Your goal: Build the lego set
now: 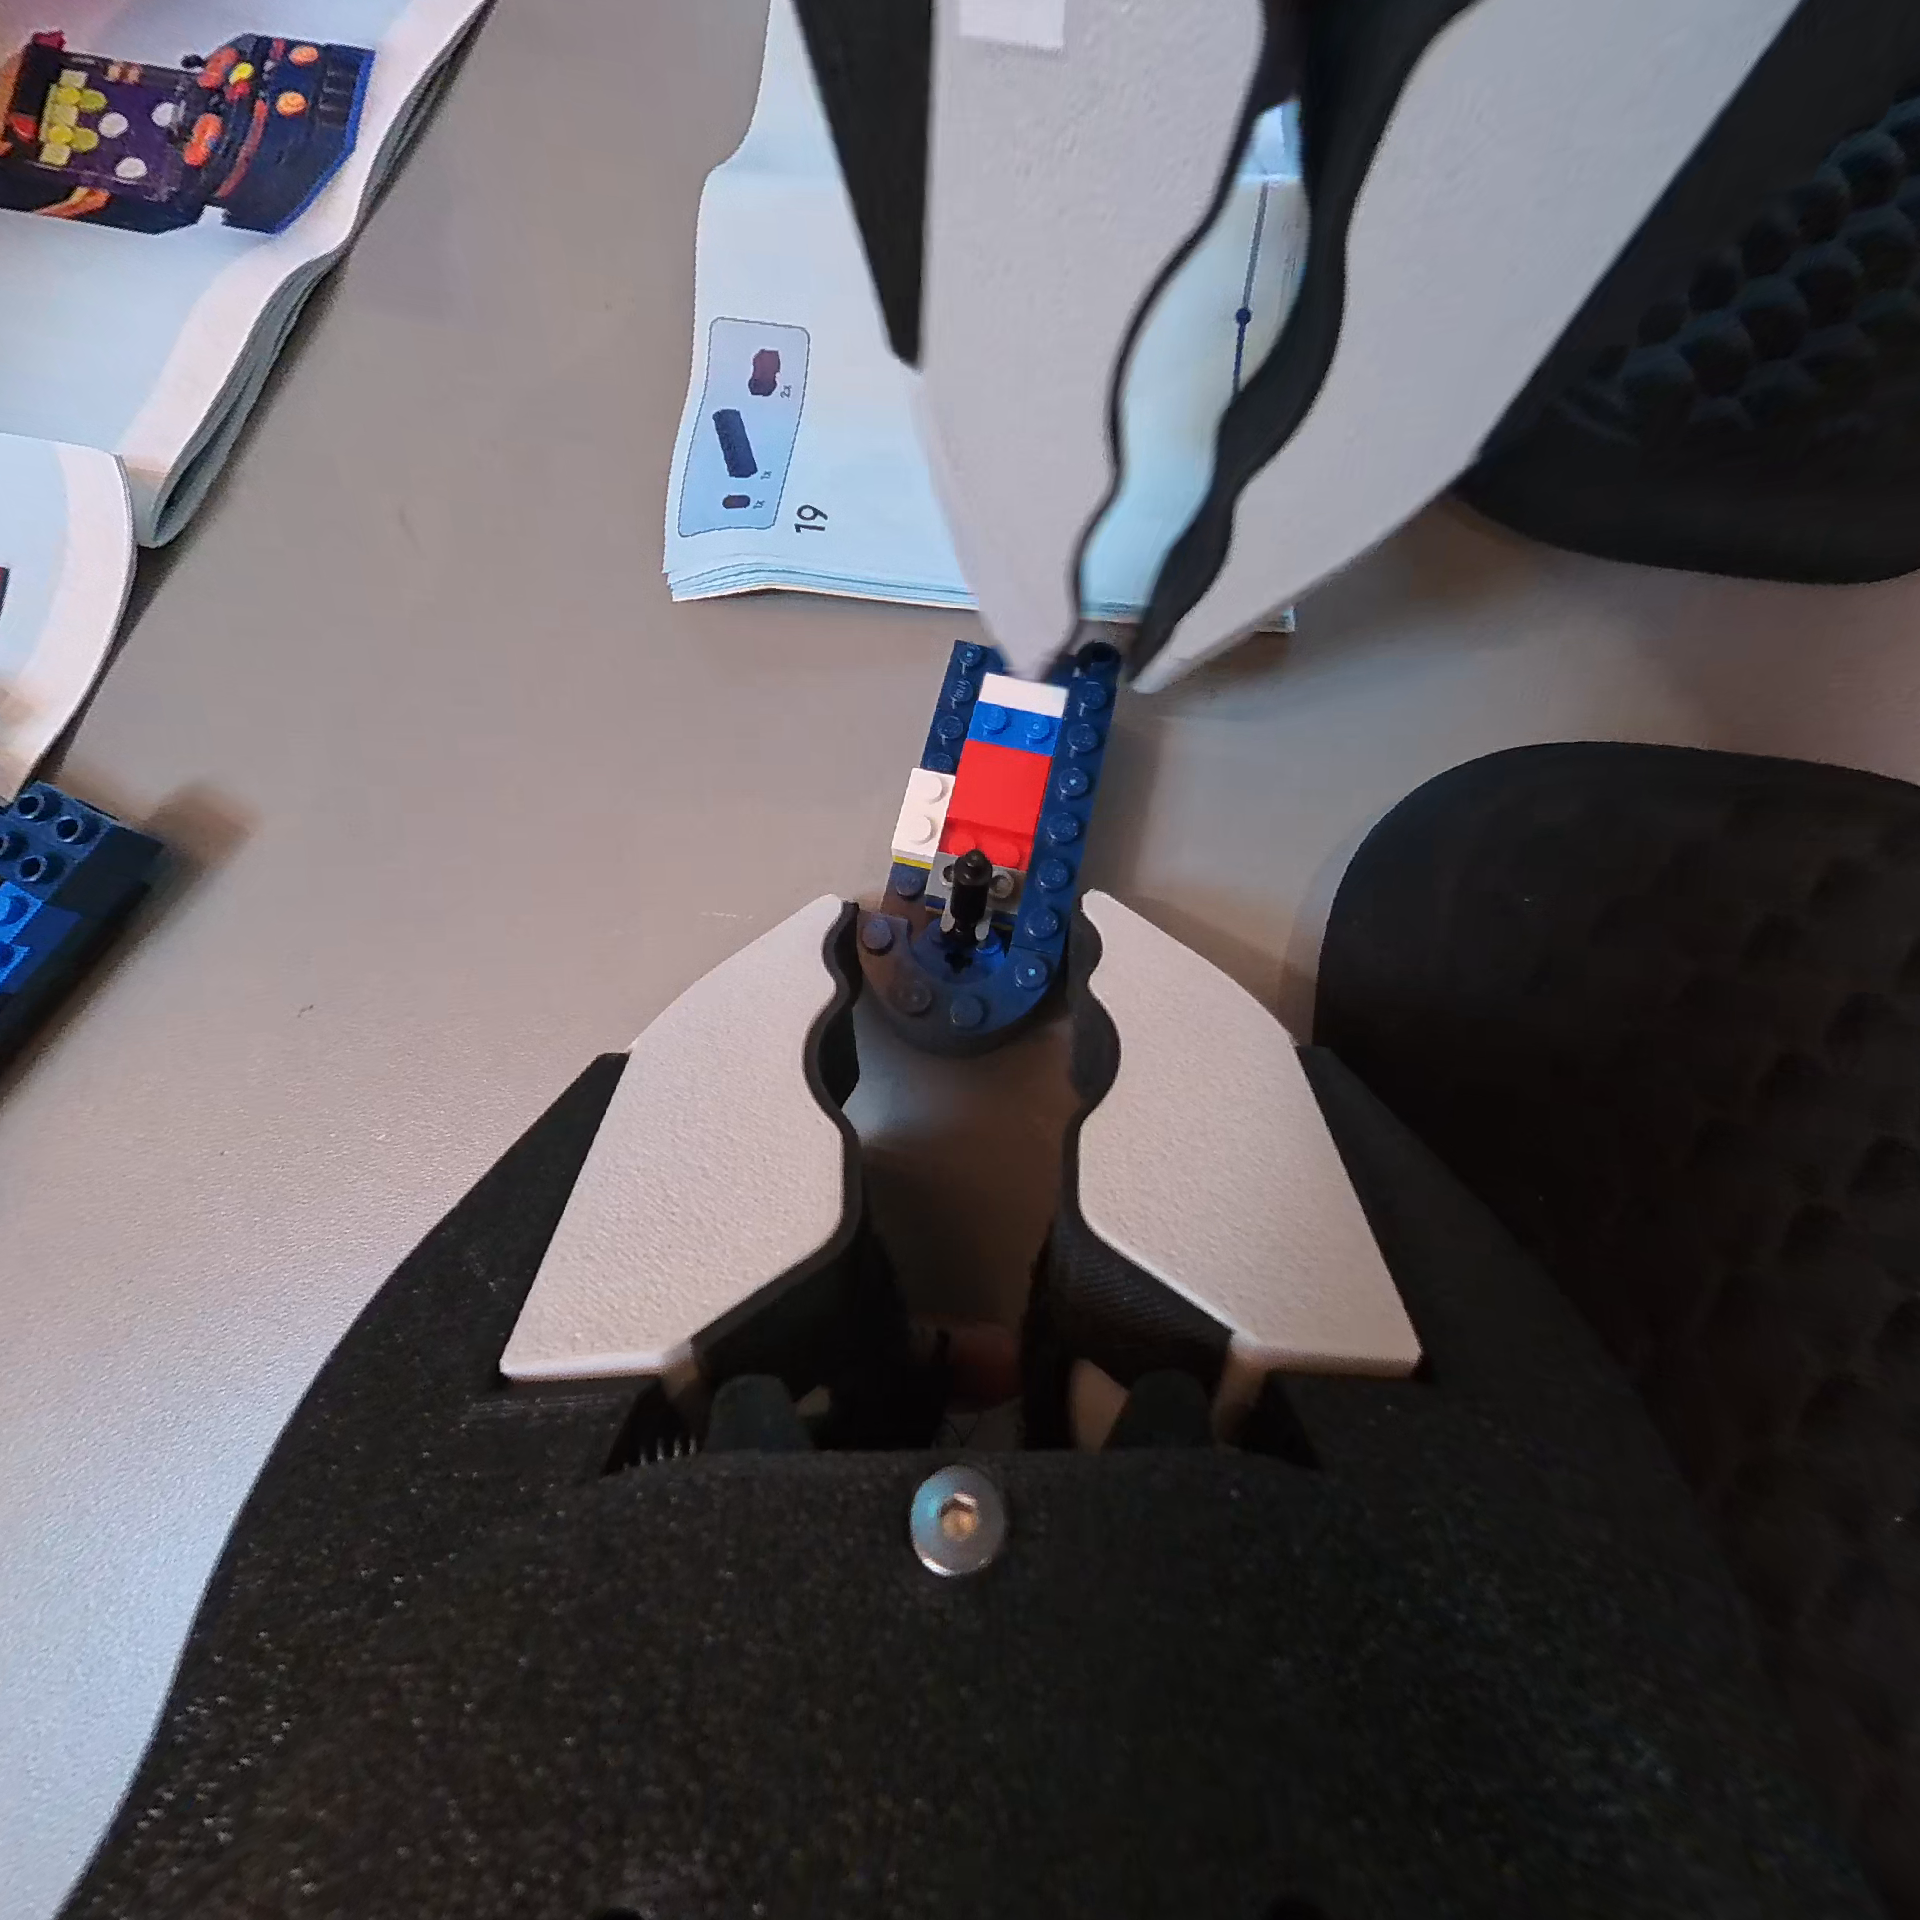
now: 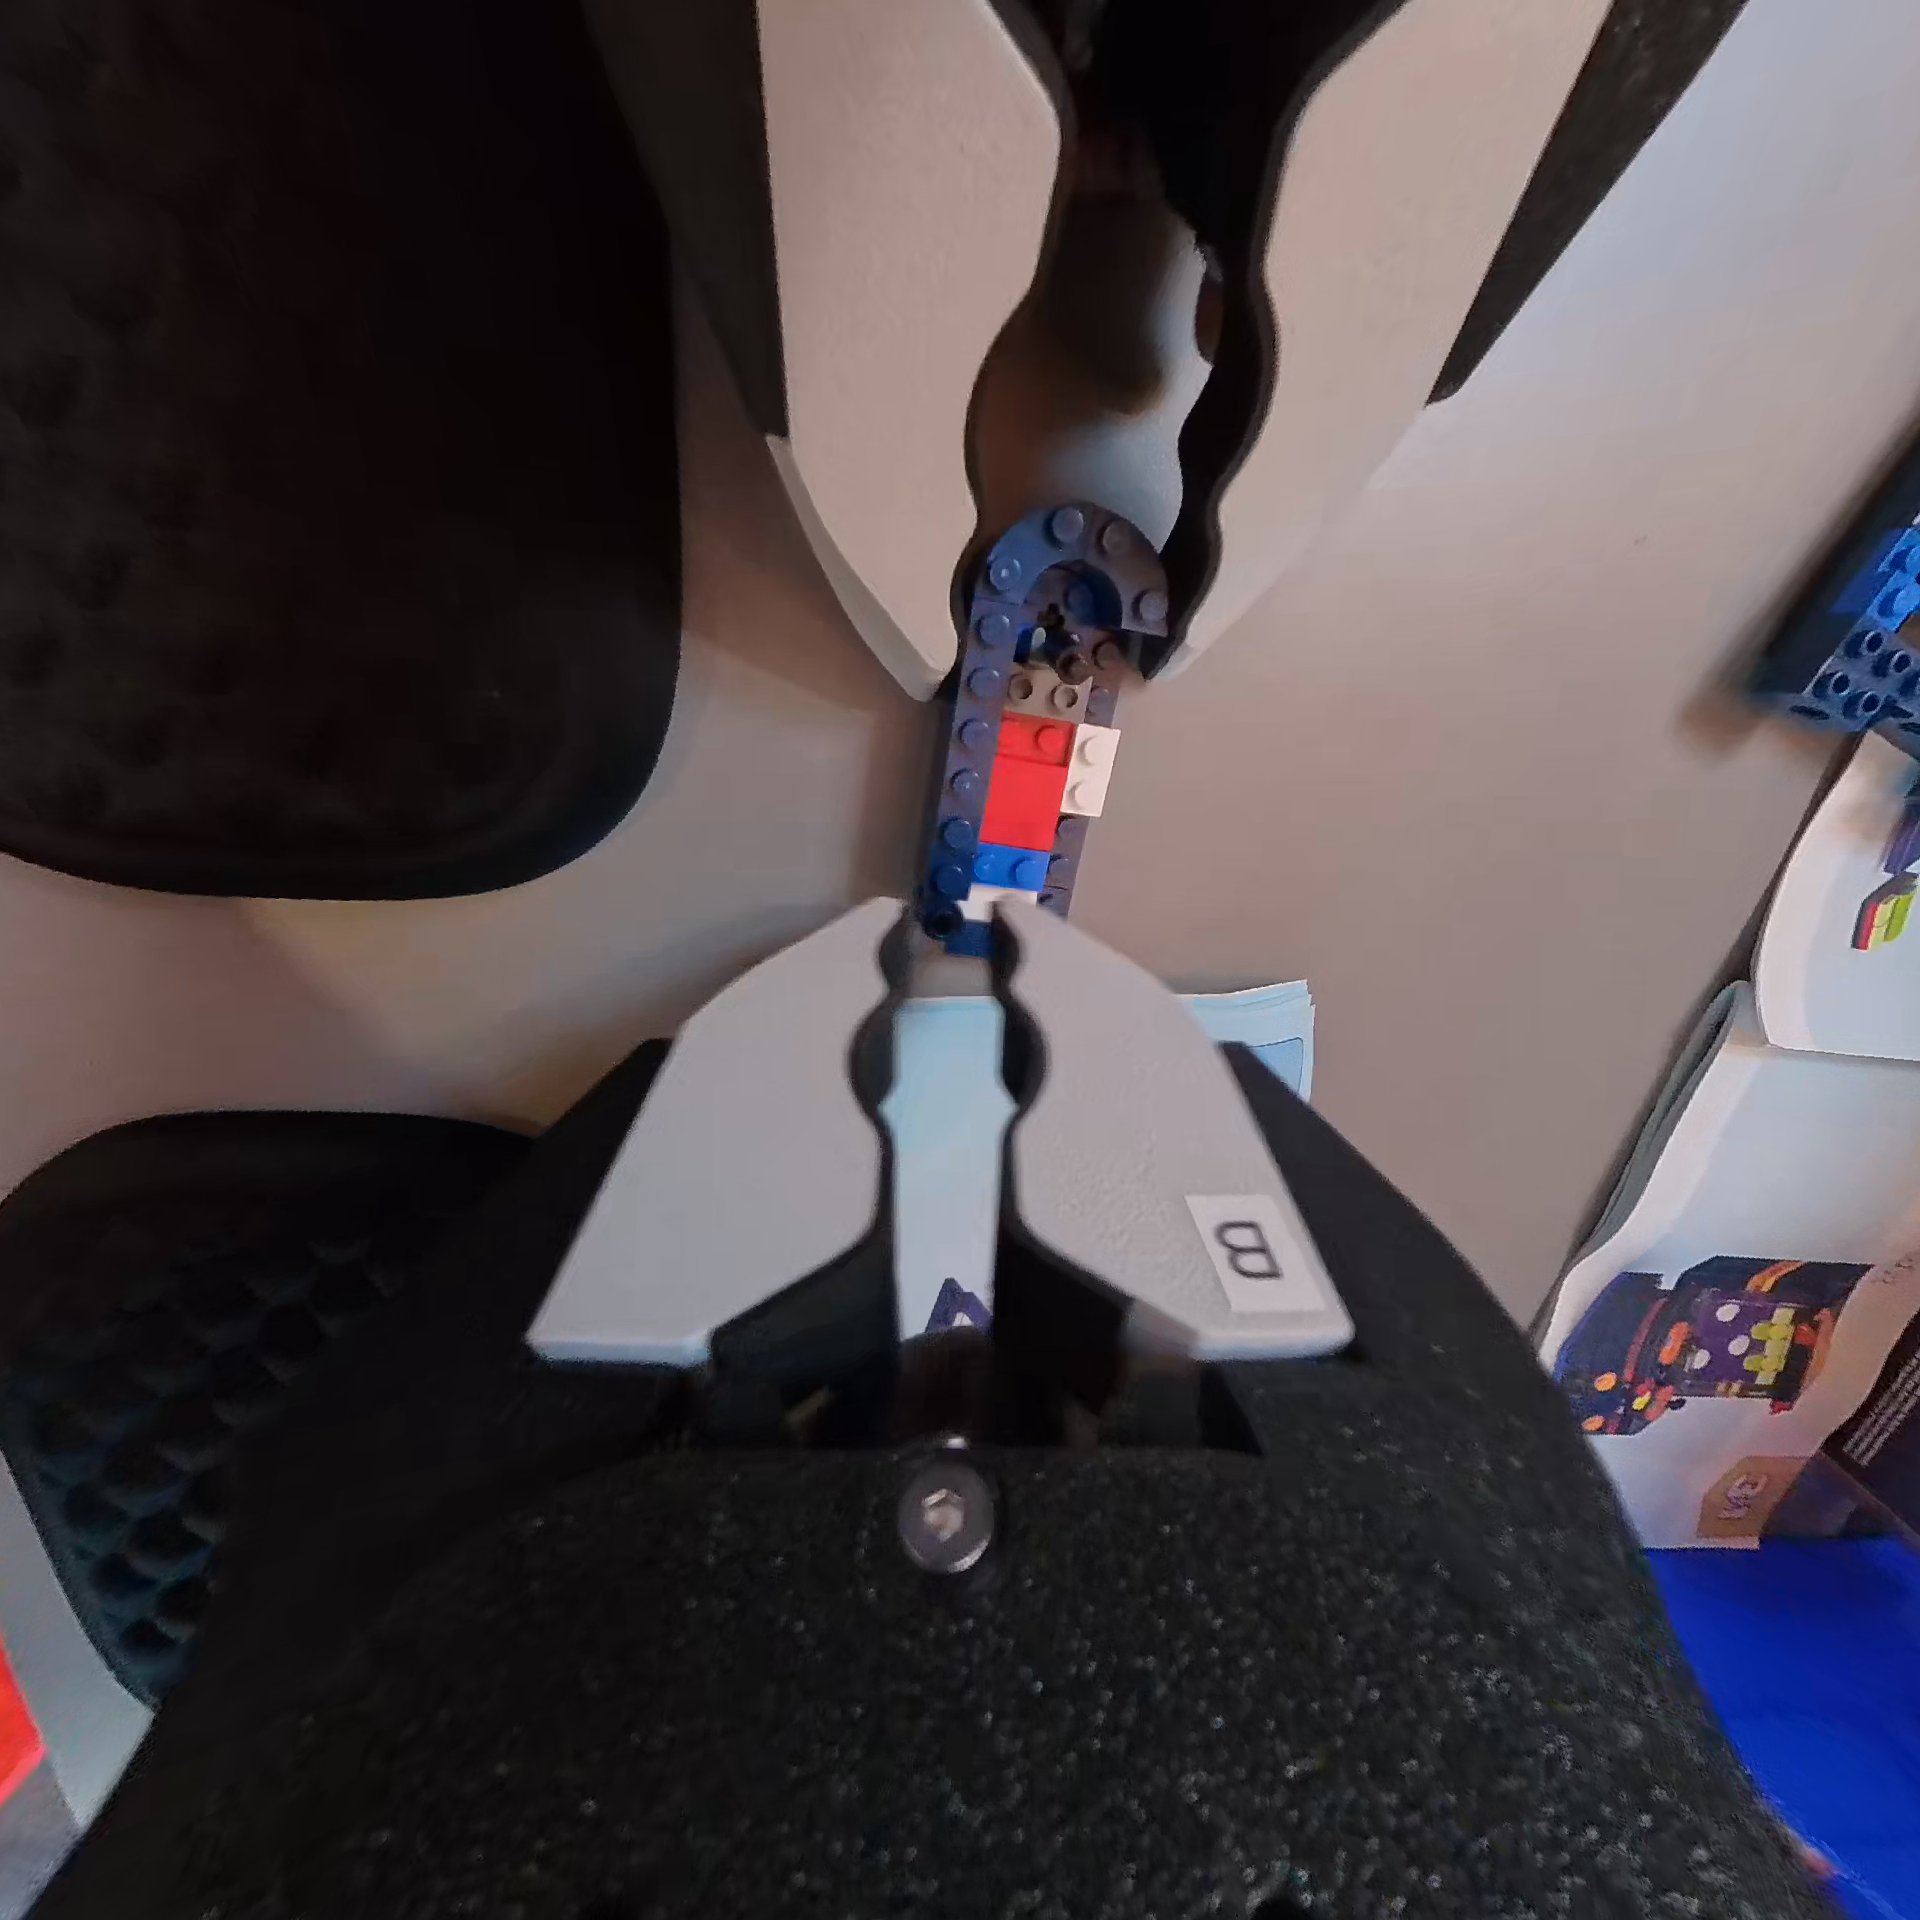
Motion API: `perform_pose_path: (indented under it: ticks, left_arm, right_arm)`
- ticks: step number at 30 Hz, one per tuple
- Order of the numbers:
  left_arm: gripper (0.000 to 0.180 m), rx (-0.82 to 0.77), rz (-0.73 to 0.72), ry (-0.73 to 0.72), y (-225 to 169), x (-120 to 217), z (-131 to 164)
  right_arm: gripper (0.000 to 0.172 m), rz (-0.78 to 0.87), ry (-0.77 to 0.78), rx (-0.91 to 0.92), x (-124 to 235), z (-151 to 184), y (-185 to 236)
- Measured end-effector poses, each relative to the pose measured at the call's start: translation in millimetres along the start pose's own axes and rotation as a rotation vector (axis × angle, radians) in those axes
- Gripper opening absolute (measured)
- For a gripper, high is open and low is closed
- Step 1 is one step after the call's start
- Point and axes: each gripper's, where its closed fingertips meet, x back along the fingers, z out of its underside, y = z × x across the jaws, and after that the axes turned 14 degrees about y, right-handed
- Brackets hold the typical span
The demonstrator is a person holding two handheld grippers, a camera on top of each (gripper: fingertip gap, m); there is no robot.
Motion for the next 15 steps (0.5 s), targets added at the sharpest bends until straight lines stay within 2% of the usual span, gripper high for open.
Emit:
perform_pose_path:
  ticks: [1,2,4,9,15]
  left_arm:
    - [0.037,-0.001,0.001,0.0,0,0,0]
    - [0.037,-0.003,0.003,0.0,-1,0,0]
    - [0.038,-0.004,0.006,0.0,-1,0,0]
    - [0.038,-0.005,0.006,0.0,-1,0,0]
    - [0.038,-0.004,0.008,0.0,-1,0,0]
  right_arm:
    - [0.03,-0.001,-0.022,-0.007,1,-1,0]
    - [0.038,-0.005,-0.052,-0.019,4,-2,0]
    - [0.048,-0.012,-0.131,-0.047,12,-4,1]
    - [0.054,-0.01,-0.327,-0.133,30,10,4]
    - [0.05,0.076,-0.84,-0.431,49,59,-22]
